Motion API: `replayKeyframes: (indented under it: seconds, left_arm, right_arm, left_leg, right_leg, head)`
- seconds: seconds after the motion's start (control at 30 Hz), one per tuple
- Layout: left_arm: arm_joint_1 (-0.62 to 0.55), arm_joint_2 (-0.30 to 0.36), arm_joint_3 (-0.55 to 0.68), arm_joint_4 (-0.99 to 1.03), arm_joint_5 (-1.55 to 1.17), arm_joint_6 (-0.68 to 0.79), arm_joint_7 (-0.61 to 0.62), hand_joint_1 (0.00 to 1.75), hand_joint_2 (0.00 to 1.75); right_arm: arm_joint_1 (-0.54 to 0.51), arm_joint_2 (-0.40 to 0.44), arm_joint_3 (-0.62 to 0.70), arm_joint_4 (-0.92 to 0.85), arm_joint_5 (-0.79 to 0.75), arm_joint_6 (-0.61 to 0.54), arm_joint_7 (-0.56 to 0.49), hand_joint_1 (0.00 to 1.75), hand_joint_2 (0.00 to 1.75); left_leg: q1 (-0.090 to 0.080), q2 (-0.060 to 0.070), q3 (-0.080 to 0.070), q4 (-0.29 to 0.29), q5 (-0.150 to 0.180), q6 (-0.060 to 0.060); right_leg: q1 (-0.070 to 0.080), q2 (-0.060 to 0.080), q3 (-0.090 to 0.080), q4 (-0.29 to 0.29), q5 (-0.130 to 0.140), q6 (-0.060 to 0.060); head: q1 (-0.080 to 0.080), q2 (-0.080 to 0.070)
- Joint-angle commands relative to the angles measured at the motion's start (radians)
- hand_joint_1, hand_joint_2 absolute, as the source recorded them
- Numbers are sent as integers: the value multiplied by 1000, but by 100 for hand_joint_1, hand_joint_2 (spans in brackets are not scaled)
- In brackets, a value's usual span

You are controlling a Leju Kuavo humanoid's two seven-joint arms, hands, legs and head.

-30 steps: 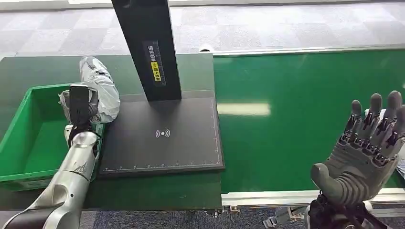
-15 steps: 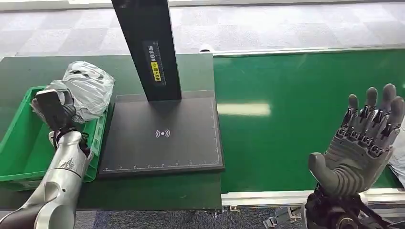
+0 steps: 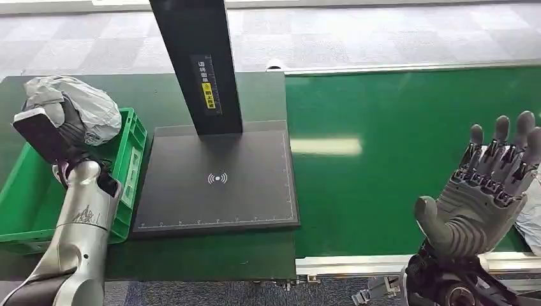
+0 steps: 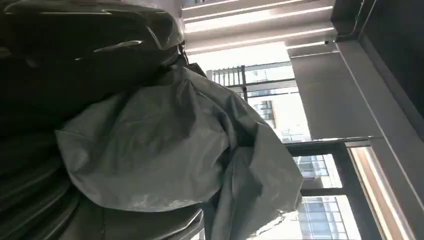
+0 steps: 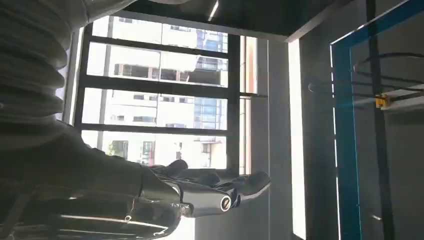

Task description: Moved the parcel from conveyor to table for the left to box.

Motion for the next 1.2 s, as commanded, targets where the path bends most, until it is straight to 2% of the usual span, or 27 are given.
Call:
replayKeyframes:
  seconds: [0.03, 0.07, 0.1, 0.33, 0.37, 0.63, 0.67, 0.83, 0.9, 0.93, 0.97, 1.07, 1.13, 1.2]
  left_arm:
    - [22, -1, 13, -75, 81, -1, -12, 175, 175]
    - [1, 27, -35, -5, 64, -46, 24, 52, 175]
    - [-10, 35, -62, 25, 50, -59, 43, 0, 175]
    - [-1, 32, -85, 23, 125, -103, 27, 0, 175]
    - [-1, 34, -89, 13, 147, -102, 20, 0, 0]
    - [6, 34, -90, -23, 173, -93, 5, 0, 0]
    - [18, 32, -97, -53, 194, -78, -13, 0, 175]
    - [106, -3, -107, -319, 201, -3, -13, 0, 175]
    - [181, -93, -35, -616, 40, 7, -13, 0, 175]
    - [203, -112, -42, -699, 20, 7, -13, 0, 175]
    - [257, -159, -68, -932, -78, 7, -13, 0, 175]
    - [361, -216, -218, -1250, -239, 7, -13, 0, 175]
    - [409, -228, -319, -1330, -307, 7, -13, 0, 175]
    - [409, -228, -319, -1330, -307, 7, -13, 0, 175]
  right_arm:
    - [-14, -43, 21, 61, -7, -38, -11, 0, 175]
    - [-9, -47, 21, 60, -8, -42, -15, 0, 175]
    - [-9, -51, 22, 61, -8, -42, -15, 0, 175]
    - [-32, -65, 24, 117, -27, -44, -27, 0, 175]
    - [-30, -65, 23, 115, -27, -45, -30, 0, 175]
    - [-19, -70, 21, 111, -28, -49, -31, 0, 175]
    - [-16, -76, 24, 115, -31, -53, -32, 0, 175]
    - [13, -93, 28, 122, -40, -65, -45, 0, 175]
    - [30, -100, 32, 119, -44, -64, -49, 0, 175]
    - [34, -100, 31, 118, -44, -64, -50, 0, 175]
    - [44, -99, 29, 112, -44, -63, -50, 0, 175]
    - [56, -97, 27, 105, -44, -61, -49, 0, 175]
    - [70, -100, 26, 99, -44, -60, -49, 0, 175]
    - [70, -100, 26, 99, -44, -60, -49, 0, 175]
  left_leg:
    - [1, 1, 0, 0, 0, 0]
    - [1, 1, 0, -1, 0, 1]
    - [0, -1, 0, 0, 0, 1]
    - [1, -1, 0, 0, 0, 0]
    - [1, -1, 0, -1, 1, 1]
    - [1, -1, -1, 0, 0, 1]
    - [1, -2, 0, 0, 0, 1]
    - [1, -1, -1, 0, 0, 1]
    - [1, -1, -1, 0, 0, 1]
    - [1, -2, -2, 0, 0, 1]
    - [2, -3, -2, 1, -1, 1]
    - [2, -2, -4, 3, -2, 2]
    - [1, -2, -5, 2, -2, 1]
    - [1, -1, -3, 1, -3, 2]
  right_leg:
    - [1, 0, 0, -1, 0, 0]
    - [1, 0, 1, -2, 1, 0]
    - [1, -1, 1, -1, 0, 0]
    - [1, -1, 0, -1, 0, 0]
    - [1, -2, 1, -2, 1, 0]
    - [1, -1, 0, -1, 0, 0]
    - [1, -2, 1, -2, 0, 0]
    - [1, -2, 0, -1, 0, 0]
    - [2, -2, 0, -2, 0, 0]
    - [1, -2, 0, -1, 0, 0]
    - [2, -3, 0, -2, -1, 0]
    - [2, -3, -2, -1, -1, 1]
    - [1, -2, -2, -2, -1, 1]
    - [1, -2, -2, -2, -1, 1]
  head:
    - [0, 0]
    - [0, 0]
    - [0, 0]
    - [0, 0]
    - [0, 0]
    - [0, 0]
    - [0, 0]
    - [0, 0]
    - [0, 0]
    - [1, 0]
    - [0, 0]
    - [0, 0]
    - [0, 0]
    - [0, 0]
